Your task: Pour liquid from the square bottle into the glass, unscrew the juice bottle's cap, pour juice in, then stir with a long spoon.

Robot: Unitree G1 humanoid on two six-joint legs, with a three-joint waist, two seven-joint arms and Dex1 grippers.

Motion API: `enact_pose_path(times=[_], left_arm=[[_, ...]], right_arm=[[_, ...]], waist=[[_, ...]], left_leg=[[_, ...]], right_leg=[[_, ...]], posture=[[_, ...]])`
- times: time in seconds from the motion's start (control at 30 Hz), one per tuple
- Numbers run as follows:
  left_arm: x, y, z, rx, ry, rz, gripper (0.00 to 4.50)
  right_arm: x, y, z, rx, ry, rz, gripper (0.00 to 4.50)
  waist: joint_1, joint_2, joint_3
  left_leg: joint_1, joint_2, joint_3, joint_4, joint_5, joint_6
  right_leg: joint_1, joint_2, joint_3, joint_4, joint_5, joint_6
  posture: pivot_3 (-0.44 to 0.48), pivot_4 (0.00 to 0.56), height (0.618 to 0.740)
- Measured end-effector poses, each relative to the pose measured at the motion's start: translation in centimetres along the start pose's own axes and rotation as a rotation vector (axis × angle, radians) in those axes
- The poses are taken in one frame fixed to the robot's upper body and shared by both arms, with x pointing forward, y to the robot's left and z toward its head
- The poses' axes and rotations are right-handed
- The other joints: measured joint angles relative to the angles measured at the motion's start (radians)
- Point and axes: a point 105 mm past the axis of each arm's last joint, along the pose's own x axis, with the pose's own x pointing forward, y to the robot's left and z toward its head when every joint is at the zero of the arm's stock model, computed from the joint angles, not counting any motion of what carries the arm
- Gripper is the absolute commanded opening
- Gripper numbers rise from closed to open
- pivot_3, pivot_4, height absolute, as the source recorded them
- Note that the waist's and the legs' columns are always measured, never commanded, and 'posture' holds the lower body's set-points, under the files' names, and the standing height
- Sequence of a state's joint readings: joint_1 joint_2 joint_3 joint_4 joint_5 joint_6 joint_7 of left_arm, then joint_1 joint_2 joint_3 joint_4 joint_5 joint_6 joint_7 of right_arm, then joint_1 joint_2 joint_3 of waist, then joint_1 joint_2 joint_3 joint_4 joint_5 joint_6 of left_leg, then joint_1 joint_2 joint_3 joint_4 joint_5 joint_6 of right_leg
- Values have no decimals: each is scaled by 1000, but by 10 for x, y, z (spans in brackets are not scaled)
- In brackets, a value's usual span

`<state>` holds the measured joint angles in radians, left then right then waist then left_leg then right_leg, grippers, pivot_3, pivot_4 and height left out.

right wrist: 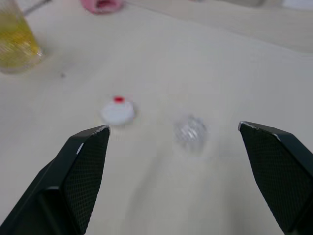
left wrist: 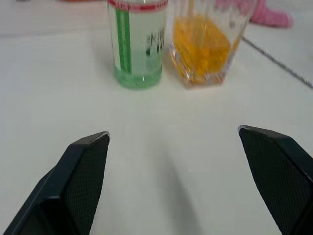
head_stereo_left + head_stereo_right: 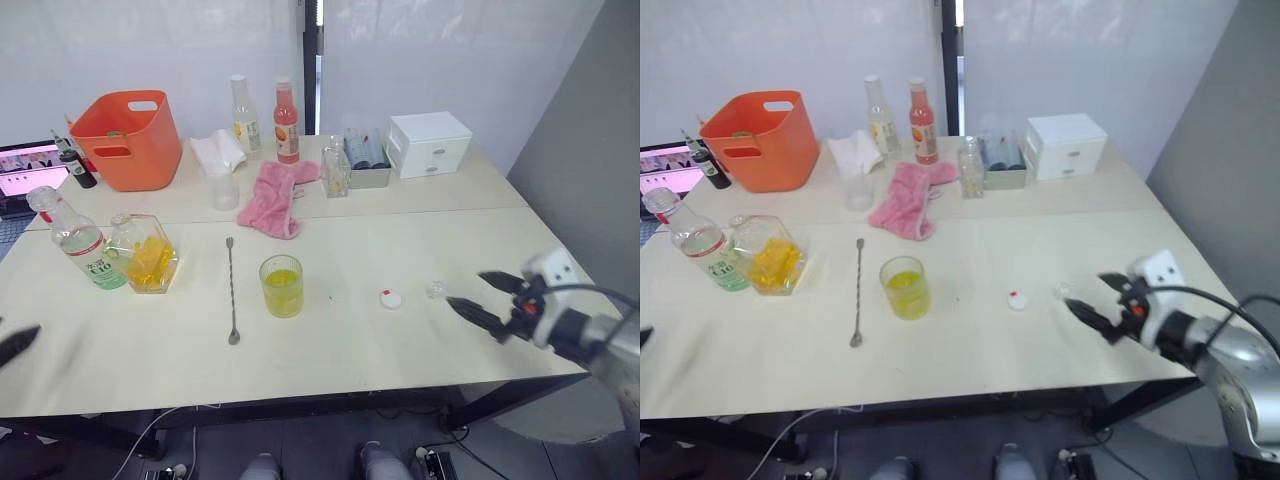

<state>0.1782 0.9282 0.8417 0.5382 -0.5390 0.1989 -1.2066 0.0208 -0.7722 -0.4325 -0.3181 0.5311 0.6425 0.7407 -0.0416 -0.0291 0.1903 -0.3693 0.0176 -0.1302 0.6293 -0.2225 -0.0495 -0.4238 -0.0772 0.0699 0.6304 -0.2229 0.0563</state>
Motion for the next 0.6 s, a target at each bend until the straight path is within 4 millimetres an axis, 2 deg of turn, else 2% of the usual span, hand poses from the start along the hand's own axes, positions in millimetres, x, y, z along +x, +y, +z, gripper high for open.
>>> enact_pose_path(times=[0.1,0.2,0.47,0.6], left_arm=[[-7,-8,-4,49,2,22,4452],[-12,-14,-10,84,-3,35,4452],[-1,-46,-9,160,-38,-49,4452],[-1,-48,-12,149,-39,-49,4452]], right_arm=[[-16,-13,-7,3,-15,-62,4500],[-25,-16,-21,28,-7,-87,4500],[-26,-17,-32,25,-15,-102,4500],[-27,-19,-35,31,-14,-108,4500]], waist=[[1,-1,-1],[0,-2,-1],[-1,-2,-2],[-3,-3,-2]], left_leg=[[1,1,1,0,0,0],[1,1,2,0,0,0],[1,1,3,0,0,0],[1,1,3,0,0,0]], right_leg=[[2,0,0,0,-2,-4],[2,0,1,0,-3,-6],[2,0,2,-1,-2,-3],[2,0,2,-1,-3,-6]], posture=[[0,150,739],[0,150,739],[0,150,739],[0,150,739]])
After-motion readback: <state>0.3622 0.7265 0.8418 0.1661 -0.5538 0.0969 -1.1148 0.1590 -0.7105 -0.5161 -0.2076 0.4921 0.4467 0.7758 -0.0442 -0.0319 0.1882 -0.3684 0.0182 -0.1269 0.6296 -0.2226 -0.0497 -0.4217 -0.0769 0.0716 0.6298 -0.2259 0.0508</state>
